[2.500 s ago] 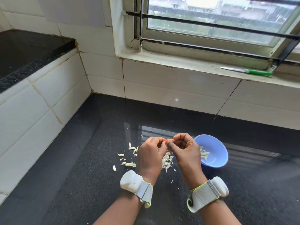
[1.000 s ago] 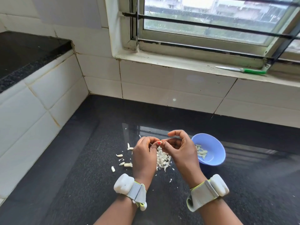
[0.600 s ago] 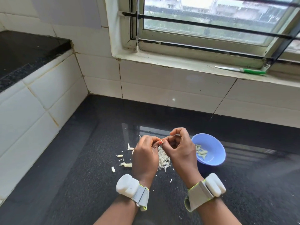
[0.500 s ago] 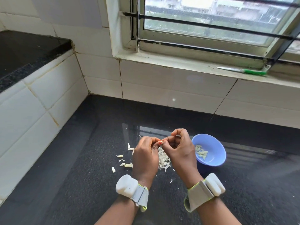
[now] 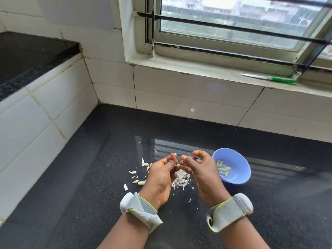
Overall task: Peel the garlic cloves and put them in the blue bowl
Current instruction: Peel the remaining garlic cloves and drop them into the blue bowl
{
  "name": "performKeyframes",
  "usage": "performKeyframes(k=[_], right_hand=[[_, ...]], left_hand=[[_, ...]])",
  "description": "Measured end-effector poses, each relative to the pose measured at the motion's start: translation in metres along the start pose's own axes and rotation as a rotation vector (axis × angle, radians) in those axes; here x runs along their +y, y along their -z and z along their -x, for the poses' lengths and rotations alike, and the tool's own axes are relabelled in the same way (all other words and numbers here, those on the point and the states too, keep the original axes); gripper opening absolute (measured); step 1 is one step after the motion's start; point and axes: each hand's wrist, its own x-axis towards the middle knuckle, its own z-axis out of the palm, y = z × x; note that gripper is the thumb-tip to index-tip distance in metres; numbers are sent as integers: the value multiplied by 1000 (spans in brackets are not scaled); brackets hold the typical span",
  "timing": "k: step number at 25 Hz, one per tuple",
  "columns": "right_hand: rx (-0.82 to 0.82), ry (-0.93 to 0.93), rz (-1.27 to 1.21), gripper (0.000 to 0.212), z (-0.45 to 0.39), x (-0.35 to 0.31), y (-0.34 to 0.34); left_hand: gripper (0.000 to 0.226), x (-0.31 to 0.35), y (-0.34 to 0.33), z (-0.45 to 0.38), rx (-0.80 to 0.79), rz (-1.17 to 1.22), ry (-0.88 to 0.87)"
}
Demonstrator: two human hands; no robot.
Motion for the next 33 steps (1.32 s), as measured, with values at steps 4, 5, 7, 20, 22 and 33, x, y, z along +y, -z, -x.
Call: performKeyframes(k=[4,5,7,20,22,33], right_hand=[[28,149,719,14,-7,14,13],[20,163,791,10,-5,15,12],[66,234,918,10,-2,16,11],[-111,320,669,3,-4,8,9],[-64,334,662,7,-4,7,14],[68,320,554,12,-25,-4,41]], left_hand=[[12,2,1,1,49,35,65],[13,2,1,2,58,42,73],[13,1,1,3,64,49,77],[22,-11,8,1,108,-435,-179],[19,-10,6,3,77,-421,-175],[14,-12,14,-7,99,-485,-206]])
